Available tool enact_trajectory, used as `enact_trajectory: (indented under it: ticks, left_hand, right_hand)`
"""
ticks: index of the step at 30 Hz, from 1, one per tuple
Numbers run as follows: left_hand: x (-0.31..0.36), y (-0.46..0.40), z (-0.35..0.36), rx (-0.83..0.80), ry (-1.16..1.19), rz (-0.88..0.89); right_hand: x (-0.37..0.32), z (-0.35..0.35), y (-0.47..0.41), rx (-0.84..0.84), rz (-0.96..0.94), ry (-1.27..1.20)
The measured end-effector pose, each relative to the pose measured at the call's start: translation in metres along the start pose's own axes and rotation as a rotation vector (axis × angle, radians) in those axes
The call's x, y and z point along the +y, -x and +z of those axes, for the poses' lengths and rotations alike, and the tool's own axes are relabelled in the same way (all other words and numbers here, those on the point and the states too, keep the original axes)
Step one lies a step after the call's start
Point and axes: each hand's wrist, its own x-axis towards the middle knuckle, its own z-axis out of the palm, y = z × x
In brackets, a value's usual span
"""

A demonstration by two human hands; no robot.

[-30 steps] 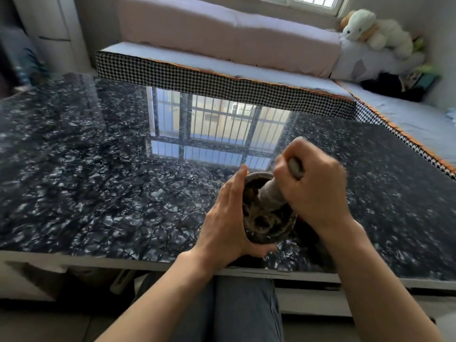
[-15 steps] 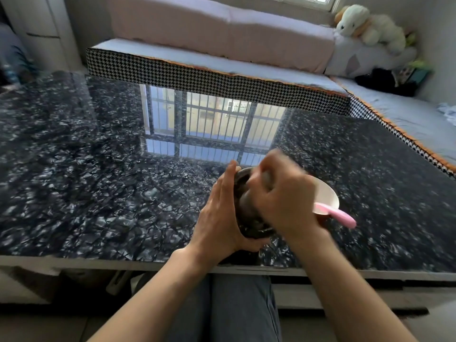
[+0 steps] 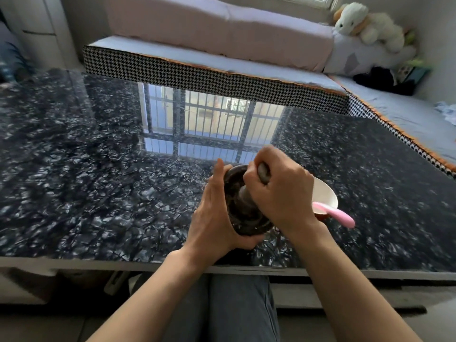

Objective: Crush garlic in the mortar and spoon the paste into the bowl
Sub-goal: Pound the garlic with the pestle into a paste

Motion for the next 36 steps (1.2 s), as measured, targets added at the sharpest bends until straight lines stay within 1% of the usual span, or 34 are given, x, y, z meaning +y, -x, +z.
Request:
enact_trajectory:
  ticks: [2, 3, 4, 6, 8, 9, 13, 14, 15, 18, 19, 21, 24, 25, 26, 29, 30, 32, 34, 36]
  left_hand:
    - [0.002, -0.001, 0.002, -0.009, -0.021, 0.008]
    - [0.002, -0.002, 0.002, -0.015, -0.037, 0.02]
    - [0.002, -0.003, 0.002, -0.017, -0.051, 0.043]
    - [0.0, -0.004, 0.002, -0.012, -0.057, 0.08]
    - [0.002, -0.002, 0.0, -0.005, -0.048, 0.062]
    - [0.004, -0.001, 0.0, -0.001, -0.044, 0.05]
    - [0.008, -0.001, 0.0, -0.004, -0.039, 0.009]
    - [0.007, -0.003, 0.0, -0.005, -0.044, 0.011]
    - [0.006, -0.004, 0.0, -0.007, -0.049, 0.015]
    - [0.005, -0.004, 0.0, -0.02, -0.06, 0.039]
    - [0.006, -0.003, -0.001, -0.014, -0.061, 0.035]
    - [0.007, -0.004, 0.0, -0.012, -0.059, 0.011]
    - [0.007, -0.008, 0.0, -0.022, -0.065, -0.017]
    - [0.006, -0.011, 0.0, -0.029, -0.071, -0.018]
    - [0.005, -0.013, 0.0, -0.036, -0.07, -0.024]
    - [0.004, -0.016, 0.0, -0.018, -0.038, -0.075]
    - [0.004, -0.017, 0.0, -0.002, -0.028, -0.09]
    - [0.005, -0.02, 0.0, -0.01, -0.034, -0.104]
    - [0.006, -0.023, 0.001, -0.024, -0.053, -0.113]
    - [0.005, -0.029, 0.001, -0.029, -0.047, -0.118]
  right_hand:
    - [0.002, -0.012, -0.011, 0.096, 0.069, -0.038]
    - [0.001, -0.013, -0.013, 0.107, 0.096, -0.071]
    - [-0.002, -0.012, -0.011, 0.084, 0.091, -0.078]
    - [-0.007, 0.001, 0.004, -0.031, 0.015, 0.001]
    - [-0.004, 0.009, 0.014, -0.127, -0.03, 0.053]
    - [-0.001, 0.007, 0.012, -0.132, -0.026, 0.044]
    - [0.009, -0.015, -0.007, 0.036, 0.115, -0.058]
    - [0.009, -0.015, -0.008, 0.045, 0.14, -0.09]
    - [0.006, -0.012, -0.006, 0.015, 0.127, -0.09]
    - [0.0, 0.007, 0.009, -0.144, 0.009, -0.003]
    - [0.002, 0.01, 0.008, -0.16, -0.011, 0.017]
    - [0.007, 0.003, 0.001, -0.089, -0.03, 0.03]
    - [0.01, -0.009, -0.015, 0.099, 0.055, -0.066]
    - [0.009, -0.008, -0.016, 0.117, 0.071, -0.084]
    - [0.008, -0.004, -0.013, 0.094, 0.054, -0.06]
    - [0.007, 0.016, -0.002, -0.096, -0.033, 0.047]
    - [0.01, 0.017, -0.004, -0.116, -0.044, 0.054]
    - [0.015, 0.008, -0.015, -0.055, -0.012, 0.016]
    - [0.019, -0.002, -0.029, 0.035, 0.061, -0.059]
    - [0.02, 0.001, -0.036, 0.067, 0.097, -0.105]
